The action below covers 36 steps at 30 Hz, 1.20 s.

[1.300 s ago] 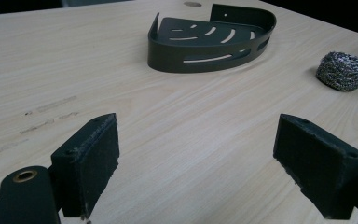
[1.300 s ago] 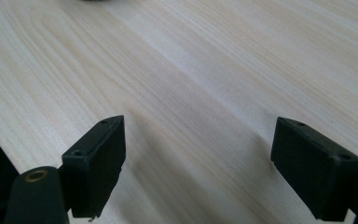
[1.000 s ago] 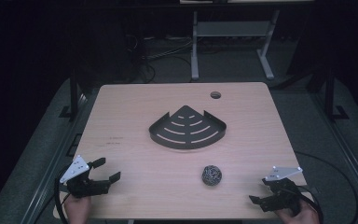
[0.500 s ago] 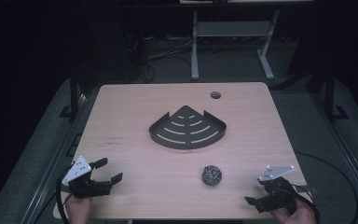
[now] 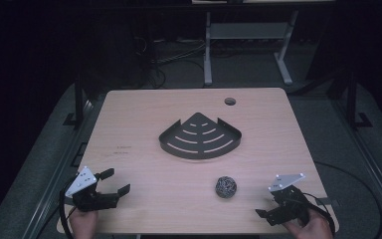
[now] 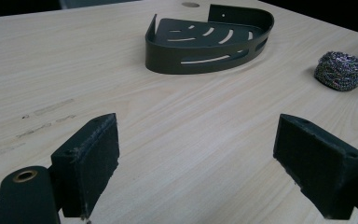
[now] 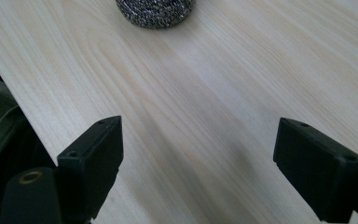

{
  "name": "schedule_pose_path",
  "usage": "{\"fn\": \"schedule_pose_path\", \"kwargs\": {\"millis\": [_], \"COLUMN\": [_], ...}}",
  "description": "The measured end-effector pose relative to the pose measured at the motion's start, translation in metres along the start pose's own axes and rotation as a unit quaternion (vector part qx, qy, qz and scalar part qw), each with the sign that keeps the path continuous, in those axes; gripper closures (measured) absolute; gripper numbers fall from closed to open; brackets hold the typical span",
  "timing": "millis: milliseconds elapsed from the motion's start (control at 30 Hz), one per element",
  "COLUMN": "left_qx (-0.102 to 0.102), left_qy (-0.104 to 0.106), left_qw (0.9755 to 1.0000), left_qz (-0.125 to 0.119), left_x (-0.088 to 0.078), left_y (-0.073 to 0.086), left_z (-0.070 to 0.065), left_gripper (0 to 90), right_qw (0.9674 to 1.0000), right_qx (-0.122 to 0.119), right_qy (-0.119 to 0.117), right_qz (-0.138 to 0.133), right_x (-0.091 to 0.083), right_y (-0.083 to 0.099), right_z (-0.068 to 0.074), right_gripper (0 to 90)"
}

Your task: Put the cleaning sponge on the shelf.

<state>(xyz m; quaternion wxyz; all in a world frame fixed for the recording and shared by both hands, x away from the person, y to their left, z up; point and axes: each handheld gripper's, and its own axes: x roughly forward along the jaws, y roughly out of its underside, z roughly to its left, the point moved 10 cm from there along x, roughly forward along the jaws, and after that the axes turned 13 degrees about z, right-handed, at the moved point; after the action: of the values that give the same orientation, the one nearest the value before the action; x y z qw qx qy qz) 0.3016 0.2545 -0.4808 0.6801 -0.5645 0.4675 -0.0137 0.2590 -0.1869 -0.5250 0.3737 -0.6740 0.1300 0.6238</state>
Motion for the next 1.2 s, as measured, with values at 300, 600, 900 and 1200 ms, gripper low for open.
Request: {"fn": "schedule_pose_path", "kwargs": {"millis": [300, 600, 900, 1200], "left_qx": [-0.003, -0.007, -0.010, -0.008], "left_qy": [0.002, 0.000, 0.000, 0.001], "left_qw": [1.0000, 1.0000, 0.9999, 0.9999], "left_qz": [0.000, -0.005, -0.007, -0.007], "left_x": [0.001, -0.002, -0.002, -0.002], "left_y": [0.000, 0.001, 0.000, 0.000], "left_z": [0.000, 0.004, 0.004, 0.004], "left_gripper": [13.7, 13.7, 13.7, 13.7], "right_qw": [0.9998, 0.9990, 0.9978, 0.9961], "right_qx": [-0.018, -0.041, -0.060, -0.082], "right_qy": [-0.005, -0.007, -0.009, -0.006], "right_qz": [0.007, 0.017, 0.025, 0.034], "right_x": [0.003, 0.006, 0.009, 0.012], "right_y": [-0.015, -0.033, -0.050, -0.069], "right_z": [0.007, 0.014, 0.019, 0.021], "right_gripper": [15.5, 15.5, 15.5, 15.5]}}
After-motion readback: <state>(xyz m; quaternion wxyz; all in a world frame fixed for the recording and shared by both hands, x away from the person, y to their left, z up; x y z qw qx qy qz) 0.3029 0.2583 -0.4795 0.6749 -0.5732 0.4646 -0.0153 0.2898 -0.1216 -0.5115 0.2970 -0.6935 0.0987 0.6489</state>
